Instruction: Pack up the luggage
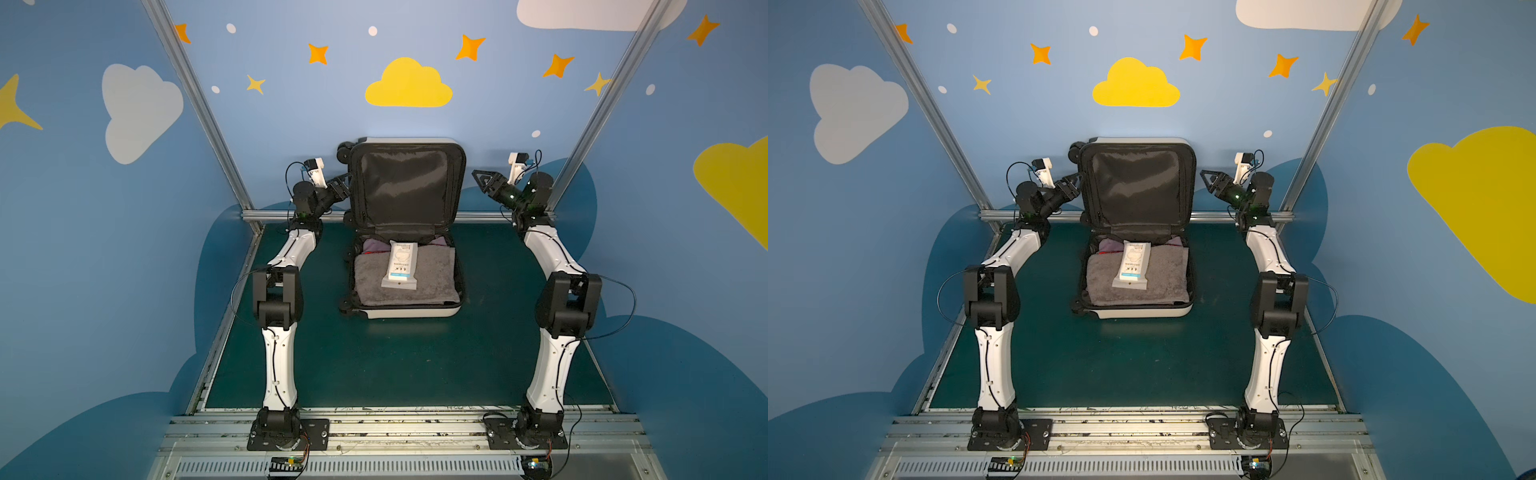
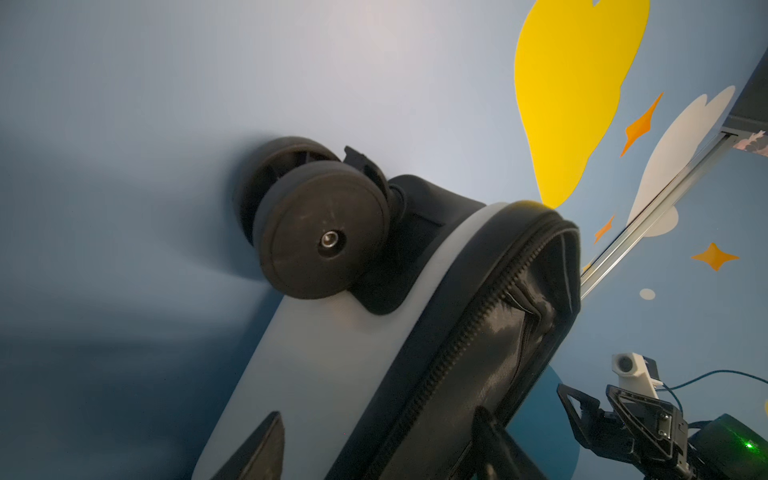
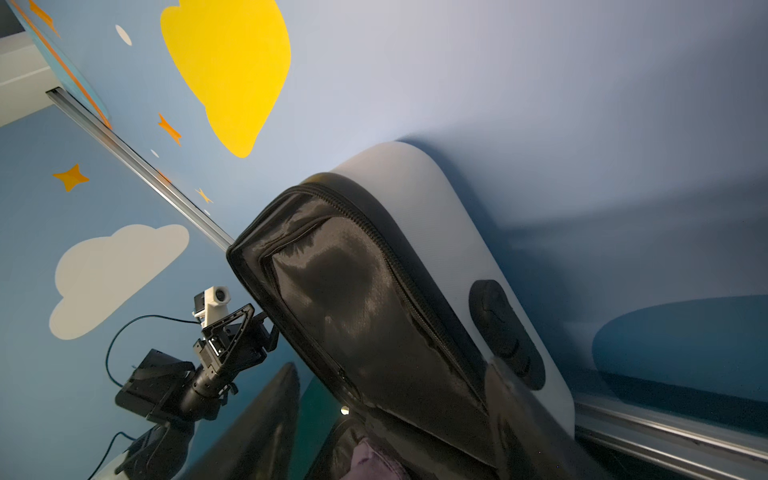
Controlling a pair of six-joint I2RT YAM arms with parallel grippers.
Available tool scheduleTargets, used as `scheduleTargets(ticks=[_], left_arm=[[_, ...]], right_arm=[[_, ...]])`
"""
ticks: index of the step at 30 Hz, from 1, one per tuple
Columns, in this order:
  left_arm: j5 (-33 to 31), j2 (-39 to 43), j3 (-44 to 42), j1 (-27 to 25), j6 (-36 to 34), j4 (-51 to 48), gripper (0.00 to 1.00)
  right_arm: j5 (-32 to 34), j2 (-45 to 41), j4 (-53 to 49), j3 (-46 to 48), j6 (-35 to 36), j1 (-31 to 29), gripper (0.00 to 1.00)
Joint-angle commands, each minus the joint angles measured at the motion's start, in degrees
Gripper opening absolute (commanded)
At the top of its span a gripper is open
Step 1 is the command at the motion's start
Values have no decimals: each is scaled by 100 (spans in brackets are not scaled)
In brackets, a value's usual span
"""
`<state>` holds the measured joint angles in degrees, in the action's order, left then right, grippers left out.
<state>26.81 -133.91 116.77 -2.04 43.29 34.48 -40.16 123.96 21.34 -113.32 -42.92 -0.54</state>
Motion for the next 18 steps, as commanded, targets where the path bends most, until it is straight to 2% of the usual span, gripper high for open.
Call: scheduleTargets(ticks=[1,12,18], left_arm=[[43,-152,394,-37,172,382,67],[19,-661,1127,-156,304,257,62],[8,-798,1319,-185,281,158,49]], right_arm=[[-187,78,455,-194,-316,53,70],[-205,419,1195,-344,-1328,376,69],[-151,568,1019,-575,-1408,439,69]])
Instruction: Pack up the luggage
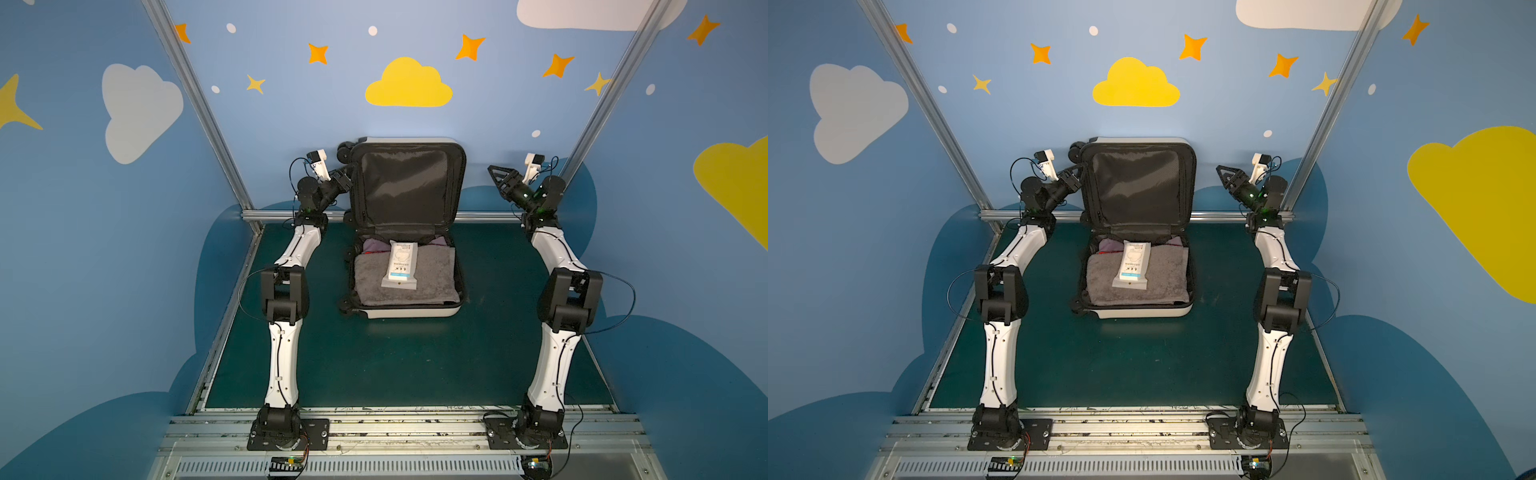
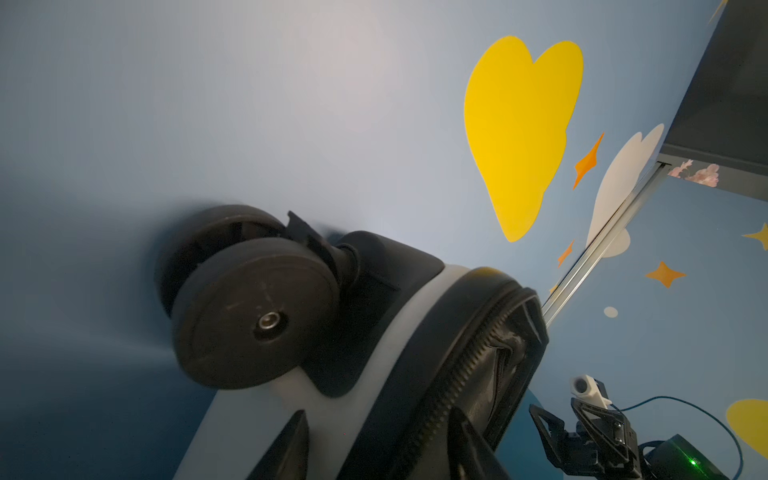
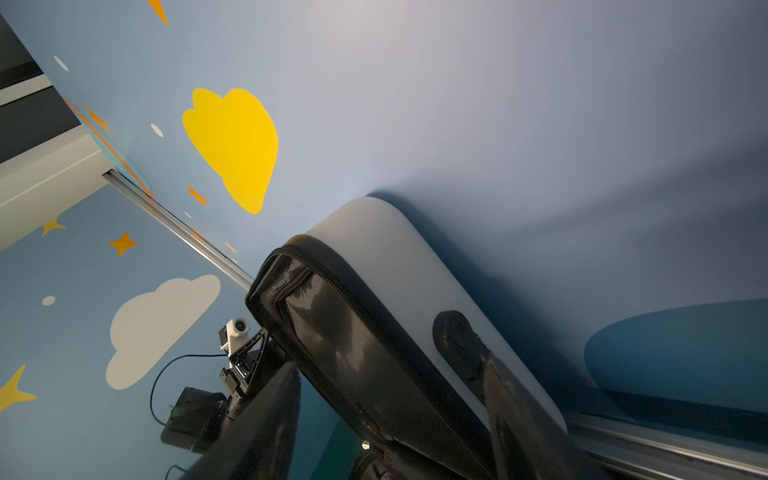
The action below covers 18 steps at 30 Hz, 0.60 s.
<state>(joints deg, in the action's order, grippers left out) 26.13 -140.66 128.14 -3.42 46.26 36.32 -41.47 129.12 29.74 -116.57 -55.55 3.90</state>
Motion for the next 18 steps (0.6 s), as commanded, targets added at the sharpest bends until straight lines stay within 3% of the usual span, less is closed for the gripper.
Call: scheduleTargets(ticks=[1,11,18], left_arm=[[76,-152,220,-53,-13,-41,45],[196,-188,290,-118,15,32,25],[365,-103,224,-159,67,191,3]], right_arm=[[10,73,133,-278,-156,14,69],[52,379,-12,-646,-343,97,69],[121,521,-152,-790,-360,115,69]])
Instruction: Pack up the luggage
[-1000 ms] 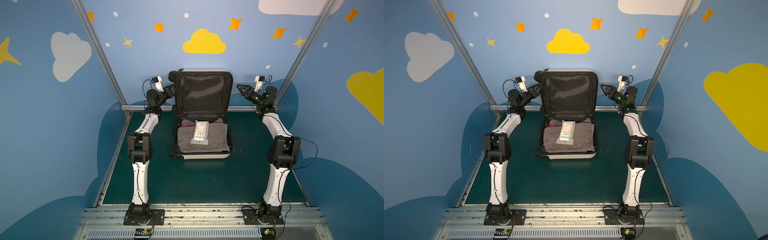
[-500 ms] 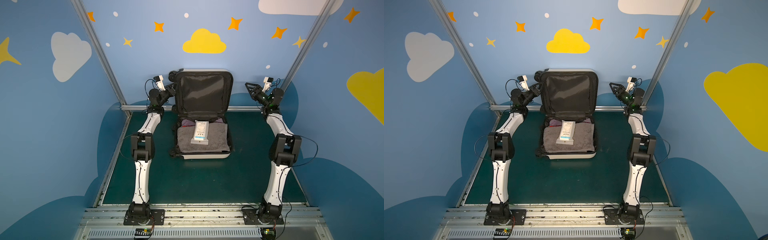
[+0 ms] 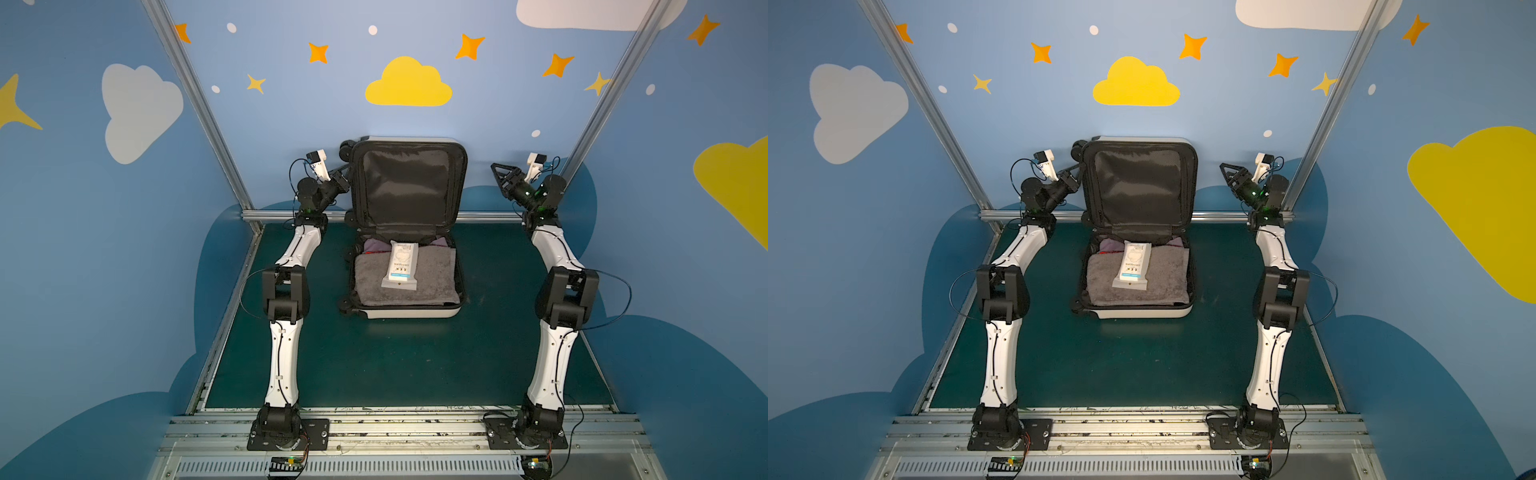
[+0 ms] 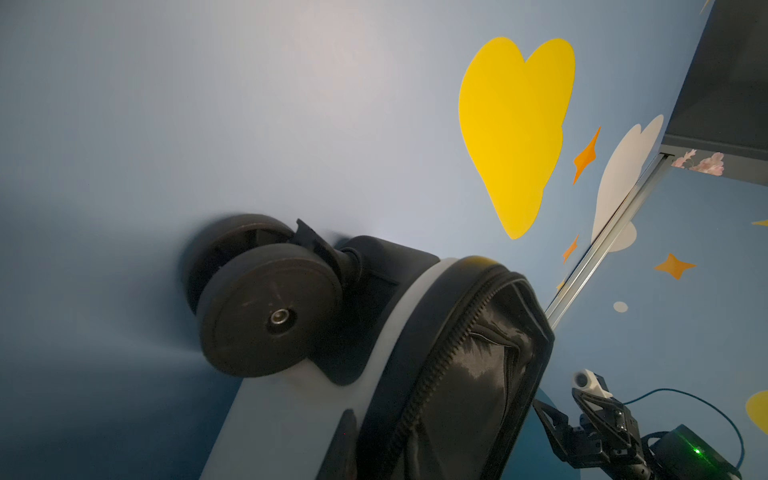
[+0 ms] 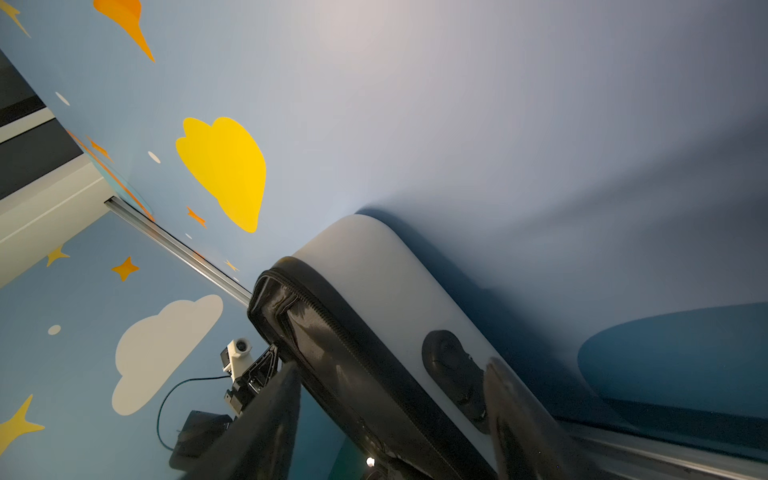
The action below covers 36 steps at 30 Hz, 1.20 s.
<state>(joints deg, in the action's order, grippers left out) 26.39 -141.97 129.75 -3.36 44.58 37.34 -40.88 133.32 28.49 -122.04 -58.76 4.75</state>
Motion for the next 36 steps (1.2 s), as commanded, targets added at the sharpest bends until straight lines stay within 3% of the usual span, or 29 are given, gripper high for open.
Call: scheduleTargets(ticks=[1,11,19,23,27,33,36], left_arm=[[364,38,59,-179,249,126,3],[496,416,-542,-264,367,703,3],[674,507,-755,-340,446,975,3],[675,655,-1049,-359,525,1217,3],[774,799,-1282,-376,576,1446,3],[885,889,-1453,-420,709,1654,3],[879,1006,-1702,-446,772,1827,3]], right_arm=[[77,120,-44,-257,-36,30,69],[202,480,-436,-760,9,39,69],[148,1349,-1100,-2236,-74,-9,70],[170,1495,-1133,-2397,-62,-32,67],[202,1539,-1119,-2386,31,-71,50],[331,1635,-993,-2396,37,-107,2],[381,1661,-973,-2386,93,-138,0]])
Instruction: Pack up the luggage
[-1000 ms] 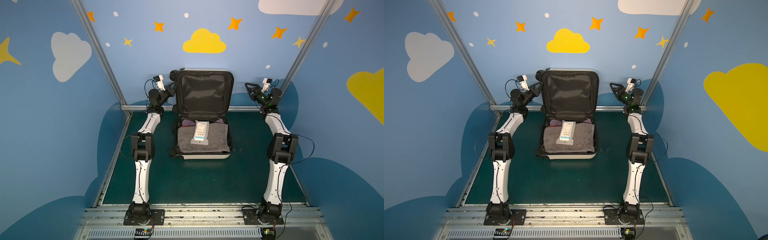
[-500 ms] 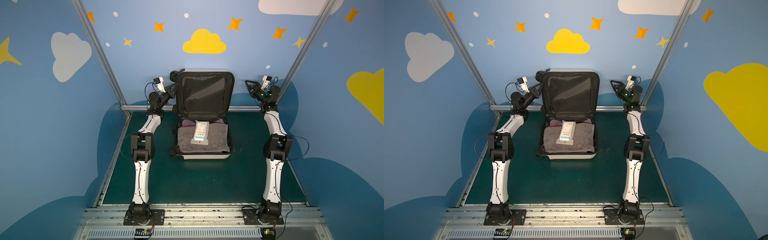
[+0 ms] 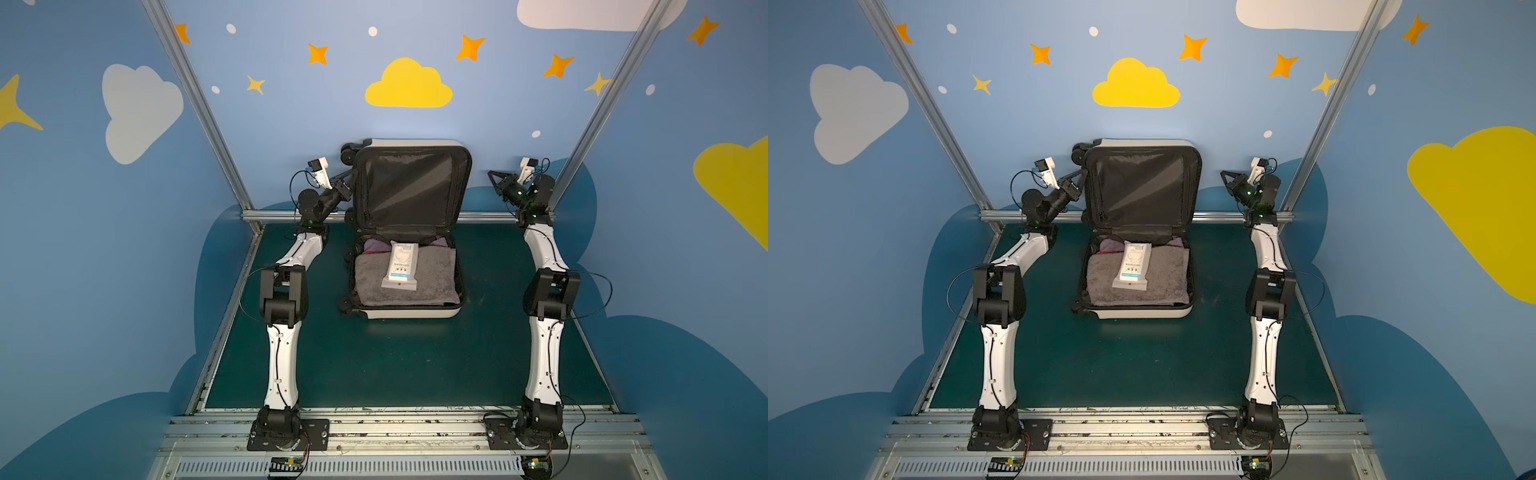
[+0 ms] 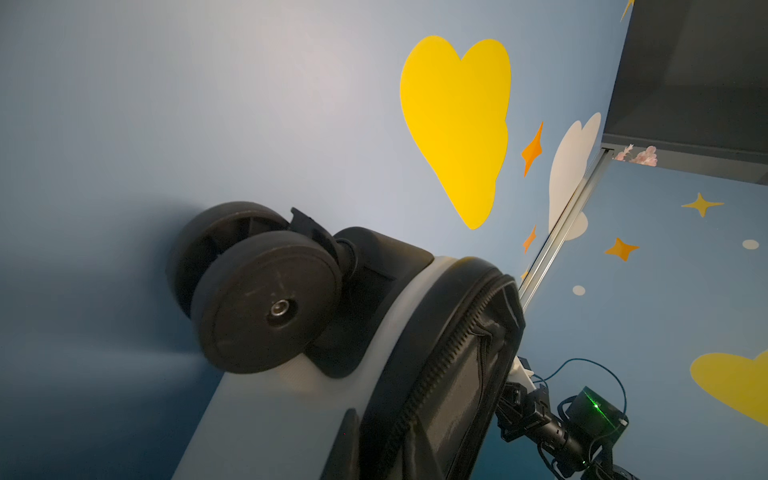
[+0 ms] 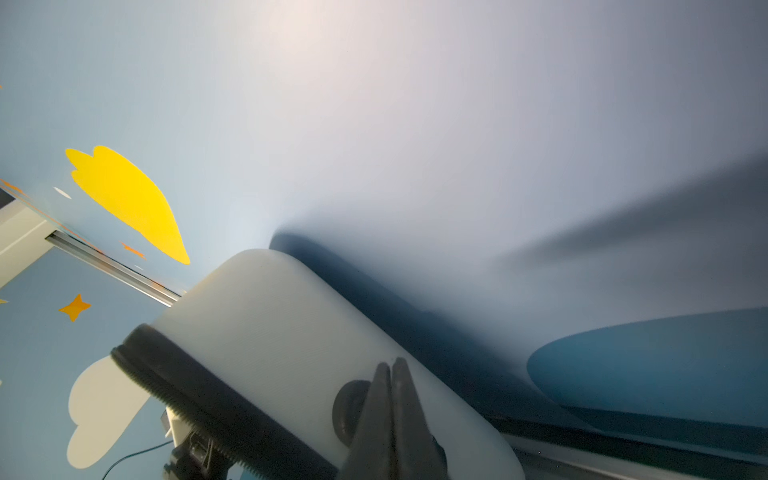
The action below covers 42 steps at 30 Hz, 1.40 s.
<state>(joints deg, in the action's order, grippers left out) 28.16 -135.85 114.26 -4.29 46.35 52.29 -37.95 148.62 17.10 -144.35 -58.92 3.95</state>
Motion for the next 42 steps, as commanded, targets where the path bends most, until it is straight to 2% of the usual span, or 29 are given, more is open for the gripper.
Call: scheduleTargets(ticks=[1,11,16,22,24,27,31,37,42], left_arm=[[704,437,-240,-353,610,393,3],[570,805,-1193,-427,759,1063,3],[503,828,-1373,-452,806,1229,3],[397,939,-1502,-373,676,1002,3],[392,978,-1544,-338,640,970,3],[410,1042,-1602,-283,597,910,7],[394,1182,-1712,-235,497,836,13],[345,1377,-1809,-127,352,537,25],[318,1480,-1827,-61,237,286,42]], right_arm=[[90,138,195,-155,121,-69,0],[-31,80,206,-246,514,-276,0],[-85,86,-49,-426,823,-393,0],[-183,49,-15,-421,838,-435,0],[-219,13,-7,-408,838,-442,5],[-248,-170,108,-140,838,-447,24],[-164,-766,423,833,1077,-455,39],[53,-1642,277,1961,2000,-568,44],[134,-1923,-72,2093,2709,-757,48]])
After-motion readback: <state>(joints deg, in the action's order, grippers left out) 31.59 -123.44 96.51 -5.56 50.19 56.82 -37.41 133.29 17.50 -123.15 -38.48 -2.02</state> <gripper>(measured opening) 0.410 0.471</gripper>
